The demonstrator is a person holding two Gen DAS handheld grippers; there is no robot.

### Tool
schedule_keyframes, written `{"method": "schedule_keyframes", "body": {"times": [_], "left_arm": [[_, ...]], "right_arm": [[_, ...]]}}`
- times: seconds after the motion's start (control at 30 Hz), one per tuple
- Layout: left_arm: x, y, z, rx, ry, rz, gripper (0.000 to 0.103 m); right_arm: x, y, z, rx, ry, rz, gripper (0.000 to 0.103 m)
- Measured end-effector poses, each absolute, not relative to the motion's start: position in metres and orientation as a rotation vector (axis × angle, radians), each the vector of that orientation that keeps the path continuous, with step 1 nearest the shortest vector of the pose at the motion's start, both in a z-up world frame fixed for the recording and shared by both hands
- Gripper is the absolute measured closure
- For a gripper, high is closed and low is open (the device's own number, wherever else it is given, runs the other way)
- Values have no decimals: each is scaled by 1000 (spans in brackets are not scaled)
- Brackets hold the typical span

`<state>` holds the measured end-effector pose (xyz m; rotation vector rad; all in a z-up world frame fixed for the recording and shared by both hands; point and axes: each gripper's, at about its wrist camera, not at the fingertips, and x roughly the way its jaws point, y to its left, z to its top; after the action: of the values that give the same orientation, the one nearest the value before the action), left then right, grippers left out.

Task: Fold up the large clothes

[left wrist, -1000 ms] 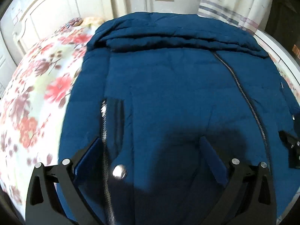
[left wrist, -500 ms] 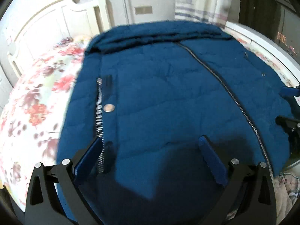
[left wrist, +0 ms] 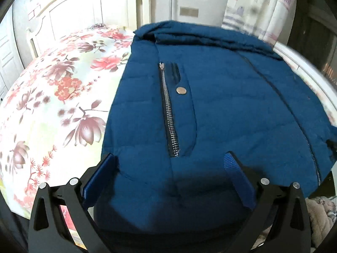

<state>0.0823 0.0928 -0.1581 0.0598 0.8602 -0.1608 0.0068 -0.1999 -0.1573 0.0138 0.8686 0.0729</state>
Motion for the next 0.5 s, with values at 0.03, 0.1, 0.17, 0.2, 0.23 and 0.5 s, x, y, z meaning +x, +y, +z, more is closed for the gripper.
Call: {"method": "schedule_keyframes", "body": {"times": [0.03,0.1,0.17,0.2,0.23,0.5], "left_arm": [[81,92,-156,74,858,-158,5],[74,95,-146,72,819,-169,5],[70,110,-139,19,798,-170,5],[70,118,-138,-17,799,-172,5],[70,128,-139,-65,805,-176,5],[67,156,-152,-197,834,-201,5]], "right_arm": [[3,-201,-153,21,869,91,5],[-8,-212,-145,69,850,133,6],[-19,-232,-142,133,832,116,7],[-26,-247,-143,198,828,113,13],[-31,-258,-144,249,825,120,21],[-62,-302,-144,382,750,98,28]]}}
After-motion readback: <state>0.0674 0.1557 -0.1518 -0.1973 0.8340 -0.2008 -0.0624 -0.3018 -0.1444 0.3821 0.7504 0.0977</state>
